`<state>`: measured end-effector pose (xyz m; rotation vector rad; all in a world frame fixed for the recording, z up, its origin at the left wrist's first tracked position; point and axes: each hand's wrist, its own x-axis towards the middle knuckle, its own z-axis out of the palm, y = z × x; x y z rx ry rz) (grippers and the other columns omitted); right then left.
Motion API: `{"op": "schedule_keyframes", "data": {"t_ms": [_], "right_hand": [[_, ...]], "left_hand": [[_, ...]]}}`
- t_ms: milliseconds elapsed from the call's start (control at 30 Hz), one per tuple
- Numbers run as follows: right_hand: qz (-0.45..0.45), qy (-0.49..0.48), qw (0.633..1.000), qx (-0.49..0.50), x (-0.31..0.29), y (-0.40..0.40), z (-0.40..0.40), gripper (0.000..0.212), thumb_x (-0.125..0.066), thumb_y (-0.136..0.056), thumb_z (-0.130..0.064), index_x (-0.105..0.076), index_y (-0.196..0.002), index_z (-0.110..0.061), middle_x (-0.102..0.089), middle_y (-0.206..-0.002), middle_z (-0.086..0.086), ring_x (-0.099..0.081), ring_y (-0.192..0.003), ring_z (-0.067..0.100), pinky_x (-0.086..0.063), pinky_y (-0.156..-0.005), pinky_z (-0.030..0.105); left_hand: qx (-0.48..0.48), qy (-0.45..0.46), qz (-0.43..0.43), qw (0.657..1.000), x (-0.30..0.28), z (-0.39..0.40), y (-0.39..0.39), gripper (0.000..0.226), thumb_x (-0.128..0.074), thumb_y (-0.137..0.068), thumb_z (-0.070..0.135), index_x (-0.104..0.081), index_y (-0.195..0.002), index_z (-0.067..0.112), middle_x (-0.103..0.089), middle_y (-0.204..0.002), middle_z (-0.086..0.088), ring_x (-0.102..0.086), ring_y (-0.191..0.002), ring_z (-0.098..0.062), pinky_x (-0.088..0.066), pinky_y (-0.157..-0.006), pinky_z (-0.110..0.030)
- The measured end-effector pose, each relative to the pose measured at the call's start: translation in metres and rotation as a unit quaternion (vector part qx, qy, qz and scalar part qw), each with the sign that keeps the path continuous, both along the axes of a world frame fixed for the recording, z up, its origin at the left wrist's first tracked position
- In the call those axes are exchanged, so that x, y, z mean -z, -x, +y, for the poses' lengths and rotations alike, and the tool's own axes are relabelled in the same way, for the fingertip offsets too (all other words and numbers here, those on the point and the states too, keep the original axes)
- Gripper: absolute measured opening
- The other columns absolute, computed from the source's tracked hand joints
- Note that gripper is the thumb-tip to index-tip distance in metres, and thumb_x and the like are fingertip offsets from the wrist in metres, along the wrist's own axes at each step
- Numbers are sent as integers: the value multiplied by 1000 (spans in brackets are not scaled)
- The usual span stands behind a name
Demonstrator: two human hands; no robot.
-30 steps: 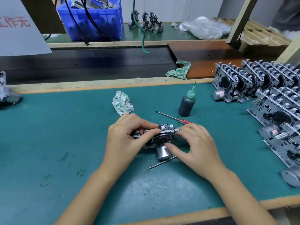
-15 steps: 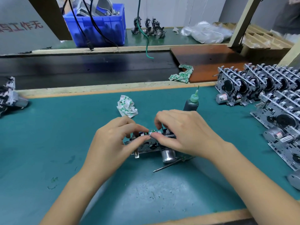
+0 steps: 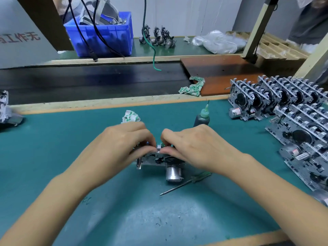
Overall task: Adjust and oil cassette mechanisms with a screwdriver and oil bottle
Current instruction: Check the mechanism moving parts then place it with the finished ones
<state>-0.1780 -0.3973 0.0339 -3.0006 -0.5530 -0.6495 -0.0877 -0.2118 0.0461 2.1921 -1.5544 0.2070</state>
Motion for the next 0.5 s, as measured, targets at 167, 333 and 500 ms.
{"op": "schedule_keyframes", "data": {"t_ms": [167, 333, 500], "right_hand": [[-95, 4, 995, 40, -45, -3, -19, 38, -44, -89, -38, -61, -77, -6, -57, -51, 3, -51, -38, 24, -30, -38, 24], [-143, 18, 982, 125, -96, -9, -62, 39, -48, -93, -41, -59, -89, -4, -56, -57, 11, -40, -46, 21, -29, -50, 28], [-138, -7, 965, 221, -100, -27, -111, 35, -48, -95, -42, -55, -94, -9, -49, -67, 7, -38, -61, 24, -26, -59, 33]], "left_hand": [[70, 4, -95, 993, -60, -30, -18, 25, -59, -86, 39, -69, -82, 16, -52, -73, 9, -37, -64, -1, -32, -58, -18], [80, 39, -152, 984, -114, -91, -41, 16, -66, -86, 29, -70, -91, 14, -49, -78, 6, -44, -69, -13, -26, -63, -24], [45, 18, -166, 985, -121, -165, -63, 20, -58, -93, 25, -67, -107, 13, -61, -101, -8, -53, -90, -21, -35, -79, -33]]}}
